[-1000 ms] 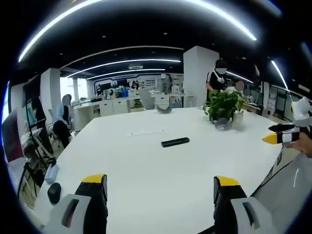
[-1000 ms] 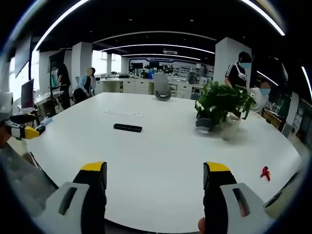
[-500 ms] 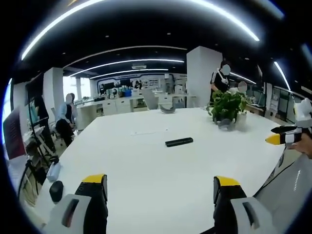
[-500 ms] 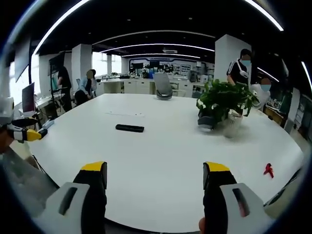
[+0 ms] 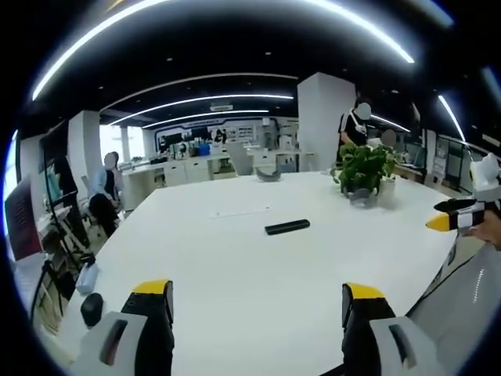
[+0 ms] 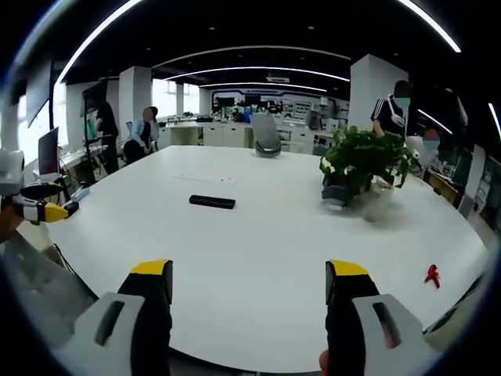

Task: Press the specified remote control buttons in sequence, fully releasing each button before pressing the next.

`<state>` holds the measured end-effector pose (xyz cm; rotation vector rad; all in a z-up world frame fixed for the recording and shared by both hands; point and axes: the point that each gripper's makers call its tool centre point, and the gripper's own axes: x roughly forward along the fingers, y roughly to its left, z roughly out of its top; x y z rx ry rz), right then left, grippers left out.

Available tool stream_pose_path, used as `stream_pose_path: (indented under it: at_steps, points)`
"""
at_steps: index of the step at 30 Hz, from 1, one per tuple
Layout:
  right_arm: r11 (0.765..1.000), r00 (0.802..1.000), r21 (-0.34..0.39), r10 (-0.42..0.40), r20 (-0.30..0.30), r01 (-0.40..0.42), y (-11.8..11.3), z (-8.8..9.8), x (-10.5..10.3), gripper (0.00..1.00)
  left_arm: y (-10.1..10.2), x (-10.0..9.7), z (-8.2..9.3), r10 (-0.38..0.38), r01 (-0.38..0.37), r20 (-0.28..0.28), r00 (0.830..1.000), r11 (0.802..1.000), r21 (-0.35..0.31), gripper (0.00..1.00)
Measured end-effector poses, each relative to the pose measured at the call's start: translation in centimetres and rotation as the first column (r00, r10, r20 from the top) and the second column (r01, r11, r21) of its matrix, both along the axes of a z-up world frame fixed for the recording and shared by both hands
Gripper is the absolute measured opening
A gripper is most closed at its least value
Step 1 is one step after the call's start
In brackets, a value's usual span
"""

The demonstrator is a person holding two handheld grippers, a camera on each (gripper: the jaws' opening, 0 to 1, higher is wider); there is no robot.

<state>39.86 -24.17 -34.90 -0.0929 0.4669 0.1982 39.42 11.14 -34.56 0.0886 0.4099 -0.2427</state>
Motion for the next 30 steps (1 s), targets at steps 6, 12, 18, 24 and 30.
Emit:
stream_pose_path:
  at_steps: [6, 12, 18, 24, 30]
  points:
    - [1.000, 1.000, 0.009, -0.002, 0.001, 0.002, -0.02, 0.03, 0.00, 0.82, -0.05, 0.05, 0.29, 0.007, -0.007, 0.008, 1.000, 1.000, -0.017, 0.93]
    - [1.000, 1.000, 0.018, -0.005, -0.001, 0.005, -0.11, 0.04, -0.02, 0.80, -0.26, 0.00, 0.21, 0.004, -0.004, 0.002, 1.000, 1.000, -0.014, 0.93]
    - [1.000, 1.000, 0.026, -0.001, -0.003, 0.002, 0.00, 0.02, -0.07, 0.78, -0.27, -0.05, 0.30, 0.005, -0.005, 0.002, 1.000, 1.000, -0.011, 0.92]
    - [0.999, 1.000, 0.034, 0.003, -0.003, -0.003, 0.12, 0.04, -0.10, 0.77, -0.40, -0.06, 0.55, 0.004, -0.004, 0.006, 1.000, 1.000, -0.009, 0.92]
    - [0.999, 1.000, 0.040, 0.013, -0.010, -0.012, 0.31, -0.03, -0.18, 0.75, -0.53, -0.11, 0.59, 0.006, -0.006, -0.009, 1.000, 1.000, -0.024, 0.92]
